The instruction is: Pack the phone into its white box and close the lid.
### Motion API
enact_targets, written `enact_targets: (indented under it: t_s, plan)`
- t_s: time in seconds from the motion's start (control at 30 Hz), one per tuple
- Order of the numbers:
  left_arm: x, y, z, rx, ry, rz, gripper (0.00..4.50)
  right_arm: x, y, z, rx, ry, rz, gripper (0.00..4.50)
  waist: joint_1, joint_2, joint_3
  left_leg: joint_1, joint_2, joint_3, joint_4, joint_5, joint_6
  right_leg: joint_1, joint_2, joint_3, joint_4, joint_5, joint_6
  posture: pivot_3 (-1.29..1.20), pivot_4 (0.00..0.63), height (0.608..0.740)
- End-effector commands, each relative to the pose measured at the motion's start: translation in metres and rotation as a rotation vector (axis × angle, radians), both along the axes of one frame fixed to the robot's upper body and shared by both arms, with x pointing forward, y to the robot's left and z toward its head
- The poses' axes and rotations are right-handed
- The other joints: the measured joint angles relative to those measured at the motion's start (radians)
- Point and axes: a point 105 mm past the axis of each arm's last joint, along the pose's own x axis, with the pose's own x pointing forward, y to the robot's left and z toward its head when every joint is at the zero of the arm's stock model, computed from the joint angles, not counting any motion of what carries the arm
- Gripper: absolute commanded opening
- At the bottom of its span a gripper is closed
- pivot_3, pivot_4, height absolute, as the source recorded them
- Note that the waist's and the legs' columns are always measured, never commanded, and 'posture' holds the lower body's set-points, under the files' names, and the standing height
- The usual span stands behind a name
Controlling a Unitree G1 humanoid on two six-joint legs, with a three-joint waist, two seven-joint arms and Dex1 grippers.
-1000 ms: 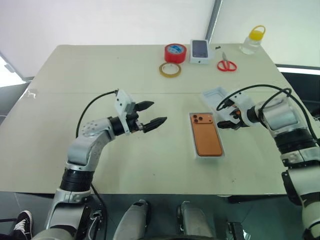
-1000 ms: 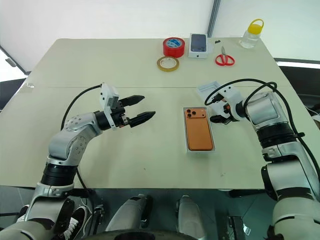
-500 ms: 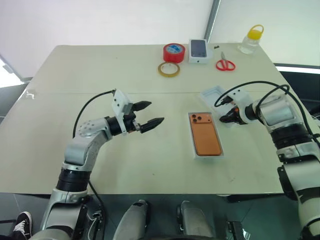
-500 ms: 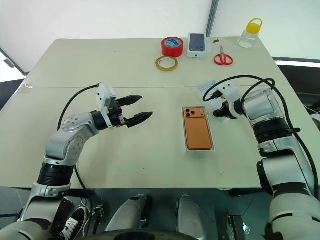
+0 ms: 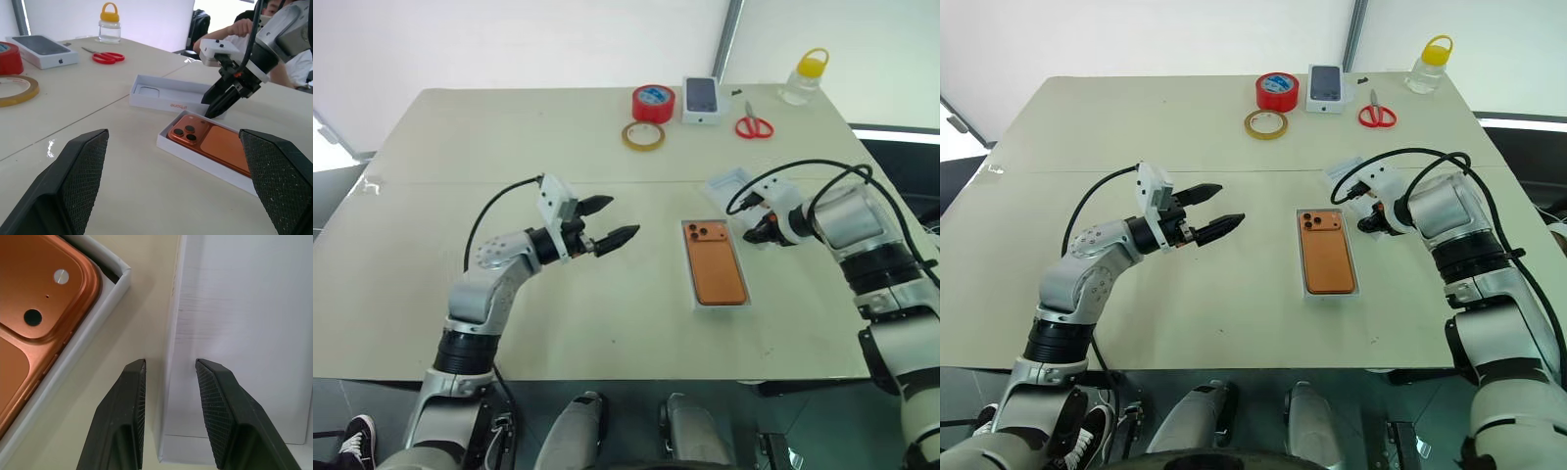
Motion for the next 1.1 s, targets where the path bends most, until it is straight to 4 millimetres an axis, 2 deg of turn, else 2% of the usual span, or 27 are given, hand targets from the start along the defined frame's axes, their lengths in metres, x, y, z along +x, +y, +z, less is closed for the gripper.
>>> enact_targets:
  t_s: [0.03,0.43,0.7,1.0,1.1]
  plan:
    - [-0.001,-0.004,0.01,-0.032,-0.027,-0.005,4.5,0.005,0.006,0.018,-0.007,-0.037,0.02,1.68,0.0,0.0,0.0,0.0,0.0,0.0,0.0,0.0,0.0,0.0,0.0,0.0,0.0,0.0,0.0,0.0,0.15,0.74]
    - [-0.003,-0.018,0.006,-0.101,-0.018,0.02,4.5,0.011,-0.006,0.024,-0.049,-0.007,-0.016,1.68,0.001,0.0,0.0,0.0,0.0,0.0,0.0,0.0,0.0,0.0,0.0,0.0,0.0,0.0,0.0,0.0,0.15,0.74]
    - [-0.006,-0.019,0.004,-0.126,-0.014,0.046,4.5,0.007,-0.009,0.01,-0.097,0.046,0.019,1.68,0.001,0.0,0.0,0.0,0.0,0.0,0.0,0.0,0.0,0.0,0.0,0.0,0.0,0.0,0.0,0.0,0.15,0.74]
    - [-0.011,-0.022,0.002,-0.141,-0.003,0.057,4.5,0.006,-0.015,0.007,-0.117,0.069,0.032,1.68,0.002,0.0,0.0,0.0,0.0,0.0,0.001,0.0,0.0,0.0,0.0,0.0,0.0,0.0,0.0,0.0,0.15,0.74]
    - [-0.012,-0.024,0.002,-0.146,0.0,0.055,4.5,0.005,-0.015,0.005,-0.118,0.075,0.036,0.79,0.002,0.0,0.0,0.0,0.0,0.0,0.001,0.0,0.0,0.0,0.0,0.0,0.0,0.0,0.0,0.0,0.15,0.74]
